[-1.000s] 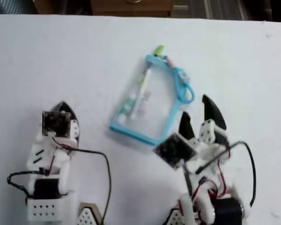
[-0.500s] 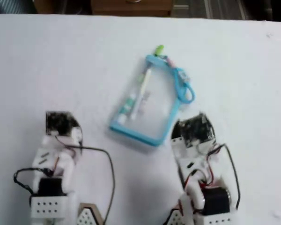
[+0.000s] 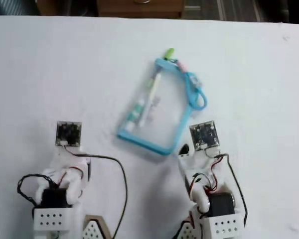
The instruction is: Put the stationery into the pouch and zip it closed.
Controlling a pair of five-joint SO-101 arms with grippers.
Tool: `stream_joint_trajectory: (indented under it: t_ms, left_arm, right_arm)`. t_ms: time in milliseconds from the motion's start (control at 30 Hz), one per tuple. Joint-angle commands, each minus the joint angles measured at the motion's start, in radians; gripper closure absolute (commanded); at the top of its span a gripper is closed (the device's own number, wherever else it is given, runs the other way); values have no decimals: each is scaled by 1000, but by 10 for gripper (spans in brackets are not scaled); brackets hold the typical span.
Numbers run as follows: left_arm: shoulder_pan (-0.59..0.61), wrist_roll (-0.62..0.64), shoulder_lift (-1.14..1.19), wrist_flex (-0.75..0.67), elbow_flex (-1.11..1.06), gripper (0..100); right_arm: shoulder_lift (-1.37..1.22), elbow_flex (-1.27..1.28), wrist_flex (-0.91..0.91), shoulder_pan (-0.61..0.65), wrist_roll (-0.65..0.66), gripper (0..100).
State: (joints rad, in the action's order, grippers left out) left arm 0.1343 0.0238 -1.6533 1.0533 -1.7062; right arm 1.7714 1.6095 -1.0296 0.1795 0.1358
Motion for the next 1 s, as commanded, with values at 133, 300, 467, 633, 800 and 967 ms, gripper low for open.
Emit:
stream_joint_trajectory:
  t_ms: [133,300,467,633,800,967]
  left_arm:
    - [5,8,-8,26,9,976]
    - [5,8,-8,26,9,976]
    - [5,8,-8,26,9,976]
    - [5,8,-8,26,9,976]
    - [5,8,-8,26,9,976]
    - [5,8,-8,26,9,976]
  right_arm:
    - [2,68,-39,-5,-5,779]
    - [25,81,1,2,-9,779]
    - [25,81,1,2,-9,779]
    - [25,81,1,2,-9,779]
    - [24,81,1,2,-9,779]
    - [24,81,-30,2,-9,779]
